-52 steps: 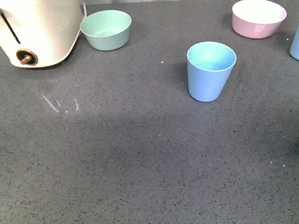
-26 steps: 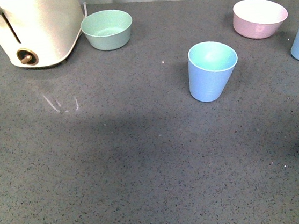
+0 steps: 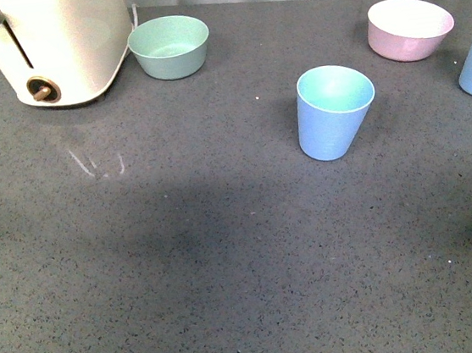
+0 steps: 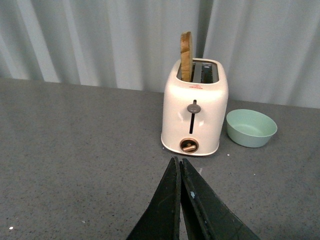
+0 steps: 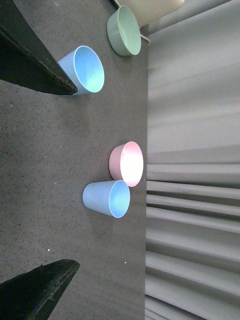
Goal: Stack blue cups with both arms
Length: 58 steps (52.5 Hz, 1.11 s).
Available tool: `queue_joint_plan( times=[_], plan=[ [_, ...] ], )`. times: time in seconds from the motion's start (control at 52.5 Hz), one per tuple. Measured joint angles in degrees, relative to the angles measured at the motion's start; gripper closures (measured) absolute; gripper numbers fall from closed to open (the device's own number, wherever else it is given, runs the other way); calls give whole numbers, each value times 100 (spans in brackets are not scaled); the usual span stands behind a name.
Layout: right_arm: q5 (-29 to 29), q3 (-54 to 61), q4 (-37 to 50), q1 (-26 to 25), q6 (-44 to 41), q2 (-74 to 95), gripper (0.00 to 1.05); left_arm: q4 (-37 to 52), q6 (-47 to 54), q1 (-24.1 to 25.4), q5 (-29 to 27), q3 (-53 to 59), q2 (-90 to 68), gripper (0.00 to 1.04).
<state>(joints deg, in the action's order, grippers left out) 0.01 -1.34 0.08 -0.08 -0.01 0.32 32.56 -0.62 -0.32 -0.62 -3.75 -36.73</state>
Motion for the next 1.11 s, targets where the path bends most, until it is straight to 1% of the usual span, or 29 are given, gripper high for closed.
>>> queue_joint_plan(
  times=[0.114,0.191,0.724,1.105],
  plan=[
    [-2,0,0,0,2,0,9,-289,0,7,63,107,411,103],
    [-2,0,0,0,2,0,9,-136,-4,7,61,289,501,103],
    [-2,0,0,0,2,0,9,-1469,2,7,63,289,1888,103],
    [-2,0,0,0,2,0,9,-2122,4,7,63,289,2549,103]
  ],
)
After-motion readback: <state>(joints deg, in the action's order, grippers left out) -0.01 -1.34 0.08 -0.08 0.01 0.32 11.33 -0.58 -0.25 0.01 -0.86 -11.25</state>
